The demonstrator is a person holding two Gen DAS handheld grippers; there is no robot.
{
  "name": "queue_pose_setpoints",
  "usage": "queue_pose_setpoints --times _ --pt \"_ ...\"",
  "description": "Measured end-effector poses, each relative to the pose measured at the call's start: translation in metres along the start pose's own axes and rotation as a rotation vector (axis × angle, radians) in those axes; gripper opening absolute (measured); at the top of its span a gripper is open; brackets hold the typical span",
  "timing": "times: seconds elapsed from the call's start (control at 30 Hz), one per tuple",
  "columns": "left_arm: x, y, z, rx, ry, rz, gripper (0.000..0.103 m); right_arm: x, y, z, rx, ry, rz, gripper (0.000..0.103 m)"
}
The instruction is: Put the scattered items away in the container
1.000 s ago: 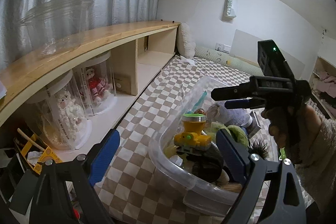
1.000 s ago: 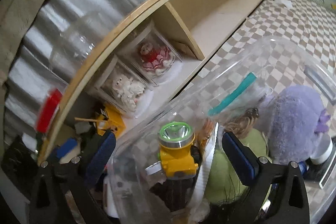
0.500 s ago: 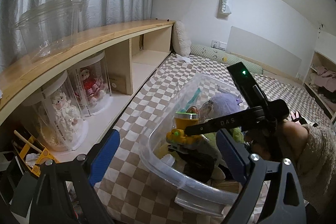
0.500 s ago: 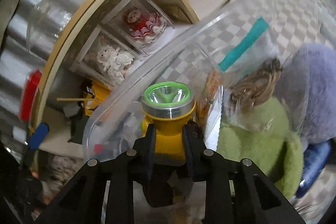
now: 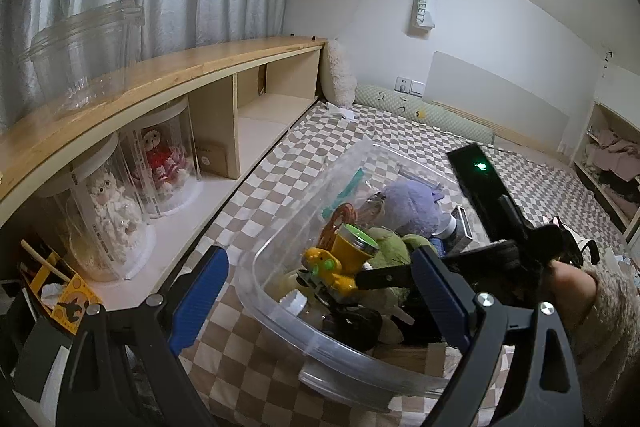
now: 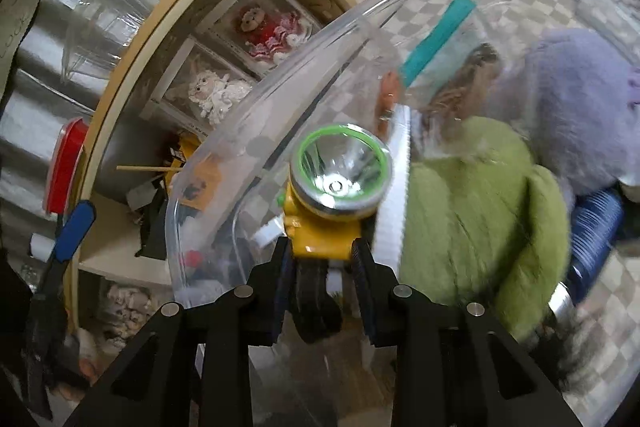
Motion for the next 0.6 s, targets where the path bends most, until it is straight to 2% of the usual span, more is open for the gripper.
queue_pose_setpoints --times 0.1,0.13,0.17,0.23,0.4,0.43,0.47,0.5,0.6 --pt "0.0 0.005 -0.003 0.001 0.0 -0.014 0.093 -0.003 0.0 -0.017 -0.007 0.045 0.003 0.032" --pt "0.0 0.007 -0.005 0.003 0.001 -0.016 0.093 -0.003 -0.001 -0.023 -0.014 0.066 -0.007 0.041" --pt "0.0 0.009 -0.006 0.006 0.003 -0.017 0.093 -0.003 -0.003 -0.03 -0.025 0.092 -0.026 0.062" --pt "0.001 0.013 -0.01 0.011 0.01 -0.019 0.093 -0.004 -0.008 -0.045 -0.034 0.149 -0.069 0.084" --pt "0.002 0.021 -0.019 0.012 0.022 -0.019 0.094 -0.005 -0.008 -0.074 -0.04 0.223 -0.087 0.084" --pt "0.002 0.024 -0.022 0.013 0.026 -0.015 0.094 -0.006 -0.007 -0.08 -0.048 0.237 -0.091 0.091" --pt "0.002 0.026 -0.023 0.013 0.029 -0.011 0.096 -0.007 -0.006 -0.086 -0.053 0.25 -0.097 0.103" --pt "0.002 0.029 -0.026 0.015 0.033 -0.007 0.103 -0.008 -0.007 -0.091 -0.051 0.26 -0.101 0.103" --pt "0.003 0.037 -0.033 0.016 0.05 0.011 0.103 -0.013 -0.007 -0.106 -0.037 0.287 -0.103 0.103"
Point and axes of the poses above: each gripper's, at about its wrist camera, not at the fingertips, and z roughly the way its jaws point, y to its right, x to its top, the point moved 5 cm from there along z, roughly the way its jaws point, and after that the axes turned 7 degrees about y, right-handed, at the moved point
